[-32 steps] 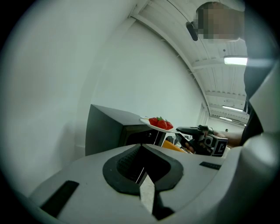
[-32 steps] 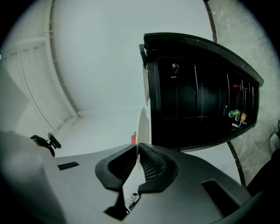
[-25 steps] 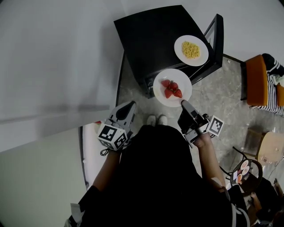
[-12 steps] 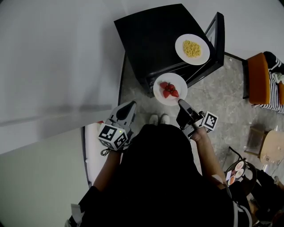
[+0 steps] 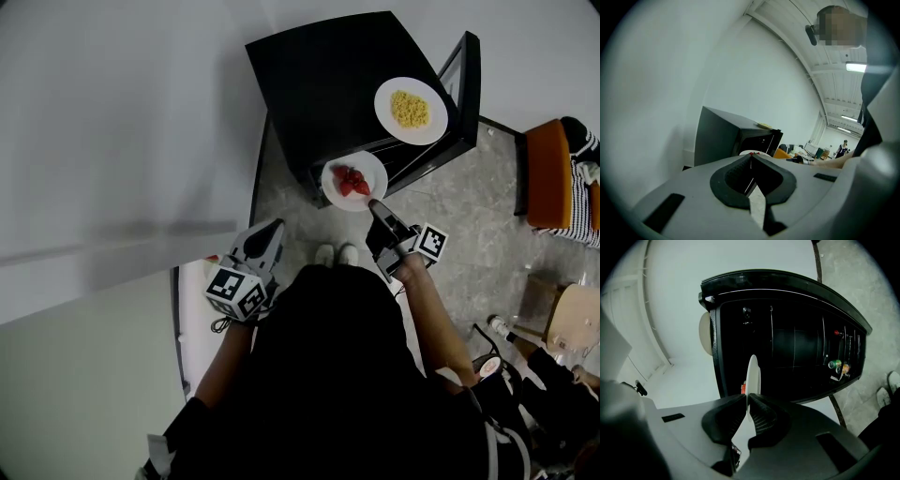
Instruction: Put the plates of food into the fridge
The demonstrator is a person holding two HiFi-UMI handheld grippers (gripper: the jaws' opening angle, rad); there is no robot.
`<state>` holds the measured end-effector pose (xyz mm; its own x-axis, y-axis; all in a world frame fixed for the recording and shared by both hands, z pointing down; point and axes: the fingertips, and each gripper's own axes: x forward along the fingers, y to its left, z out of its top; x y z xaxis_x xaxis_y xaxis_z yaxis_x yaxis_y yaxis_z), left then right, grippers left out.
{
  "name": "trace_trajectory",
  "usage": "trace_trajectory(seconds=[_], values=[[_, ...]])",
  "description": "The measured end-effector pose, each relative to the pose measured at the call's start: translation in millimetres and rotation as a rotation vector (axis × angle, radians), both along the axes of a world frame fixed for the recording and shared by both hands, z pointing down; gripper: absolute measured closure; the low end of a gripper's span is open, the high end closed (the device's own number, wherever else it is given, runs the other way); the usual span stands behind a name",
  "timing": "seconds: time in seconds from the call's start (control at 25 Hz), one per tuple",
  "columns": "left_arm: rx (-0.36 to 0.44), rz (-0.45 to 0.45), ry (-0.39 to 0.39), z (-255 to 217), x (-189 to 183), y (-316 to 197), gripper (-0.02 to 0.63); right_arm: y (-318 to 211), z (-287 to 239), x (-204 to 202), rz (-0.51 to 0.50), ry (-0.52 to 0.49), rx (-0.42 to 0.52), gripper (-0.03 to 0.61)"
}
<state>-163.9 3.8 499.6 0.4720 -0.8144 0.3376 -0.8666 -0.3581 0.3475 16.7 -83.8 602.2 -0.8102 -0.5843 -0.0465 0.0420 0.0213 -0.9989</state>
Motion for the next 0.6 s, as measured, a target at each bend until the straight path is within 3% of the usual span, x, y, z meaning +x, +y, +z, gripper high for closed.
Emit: trace_trajectory(seconds=[0.6], values=[[-0.026,-0.029,-0.006,0.3,-2.5,6.2,0.591,-41.6,35.7,-33.2,-0.03,0.067,0.003,0.54]])
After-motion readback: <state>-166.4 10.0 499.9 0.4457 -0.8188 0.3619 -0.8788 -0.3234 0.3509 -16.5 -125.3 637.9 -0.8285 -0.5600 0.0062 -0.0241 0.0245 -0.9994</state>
